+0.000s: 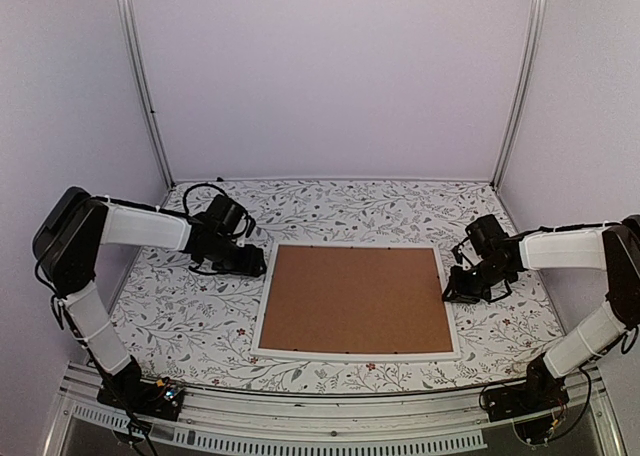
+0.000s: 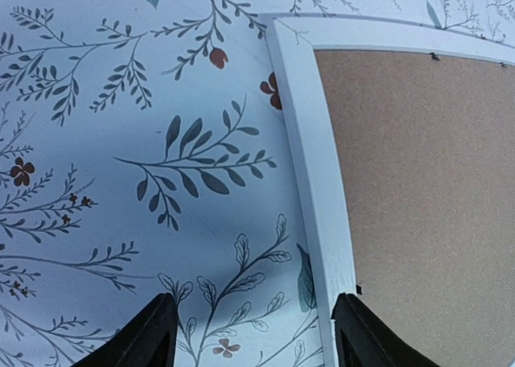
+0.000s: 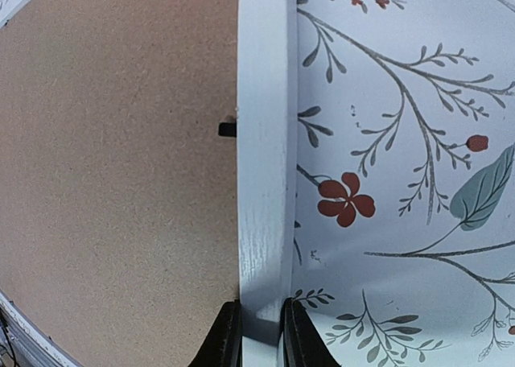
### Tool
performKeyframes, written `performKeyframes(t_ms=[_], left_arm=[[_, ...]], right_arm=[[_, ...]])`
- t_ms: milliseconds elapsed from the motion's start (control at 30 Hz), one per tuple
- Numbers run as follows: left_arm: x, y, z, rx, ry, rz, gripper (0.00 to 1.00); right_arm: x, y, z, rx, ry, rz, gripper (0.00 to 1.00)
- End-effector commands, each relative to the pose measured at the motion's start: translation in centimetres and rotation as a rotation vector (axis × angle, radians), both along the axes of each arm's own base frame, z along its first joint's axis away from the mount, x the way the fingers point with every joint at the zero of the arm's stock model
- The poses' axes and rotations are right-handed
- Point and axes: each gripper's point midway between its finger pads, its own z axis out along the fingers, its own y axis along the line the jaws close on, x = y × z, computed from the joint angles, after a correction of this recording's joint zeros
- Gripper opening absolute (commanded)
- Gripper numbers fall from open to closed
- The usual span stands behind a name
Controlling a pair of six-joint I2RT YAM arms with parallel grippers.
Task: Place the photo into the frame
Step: Press the fastener onto the backboard.
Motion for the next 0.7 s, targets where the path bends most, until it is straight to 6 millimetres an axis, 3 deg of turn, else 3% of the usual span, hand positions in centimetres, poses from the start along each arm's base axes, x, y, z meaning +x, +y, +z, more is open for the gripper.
performKeyframes(t_ms=[0, 667], left_arm=[[0.0, -1.0, -0.2, -0.005, 0.013, -0.028, 0.69], [-0.7, -2.3, -2.0, 0.011, 0.054, -0.055, 0.69]], right_arm=[[-0.2, 0.9, 0.1, 0.037, -0.005, 0.013, 0.17], [-0.1, 0.8, -0.1, 0.026, -0.005, 0.012, 0.17]])
